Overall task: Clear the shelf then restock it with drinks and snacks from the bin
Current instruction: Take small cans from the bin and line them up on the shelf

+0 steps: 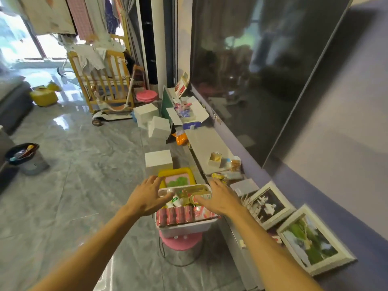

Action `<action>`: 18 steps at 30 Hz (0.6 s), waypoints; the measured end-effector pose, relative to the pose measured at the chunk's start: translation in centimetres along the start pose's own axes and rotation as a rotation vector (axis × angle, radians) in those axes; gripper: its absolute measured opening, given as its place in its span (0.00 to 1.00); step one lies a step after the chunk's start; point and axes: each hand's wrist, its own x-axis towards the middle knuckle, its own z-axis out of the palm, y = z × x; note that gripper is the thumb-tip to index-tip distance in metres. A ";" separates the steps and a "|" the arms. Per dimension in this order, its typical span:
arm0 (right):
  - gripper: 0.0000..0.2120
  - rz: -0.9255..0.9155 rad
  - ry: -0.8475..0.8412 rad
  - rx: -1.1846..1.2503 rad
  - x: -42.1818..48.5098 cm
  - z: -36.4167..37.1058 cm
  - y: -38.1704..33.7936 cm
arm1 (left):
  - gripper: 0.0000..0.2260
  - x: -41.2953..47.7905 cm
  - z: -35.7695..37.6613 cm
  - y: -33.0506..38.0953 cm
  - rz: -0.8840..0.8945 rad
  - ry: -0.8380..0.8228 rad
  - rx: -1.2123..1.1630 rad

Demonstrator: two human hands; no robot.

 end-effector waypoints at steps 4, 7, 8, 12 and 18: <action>0.46 -0.077 -0.100 -0.050 7.7 4.8 3.4 | 0.42 5.1 5.0 -1.3 -0.063 -0.068 0.041; 0.51 -0.104 -0.178 -0.058 12.5 10.3 5.9 | 0.43 8.1 9.7 -3.4 -0.077 -0.131 0.035; 0.53 -0.106 -0.203 -0.054 13.9 12.3 6.7 | 0.43 9.1 11.5 -4.4 -0.090 -0.151 0.033; 0.57 -0.131 -0.317 -0.071 19.1 21.3 9.7 | 0.50 12.3 19.3 -9.3 -0.107 -0.211 0.065; 0.61 -0.170 -0.377 -0.099 25.4 34.4 12.7 | 0.57 15.0 31.4 -16.6 -0.019 -0.289 0.143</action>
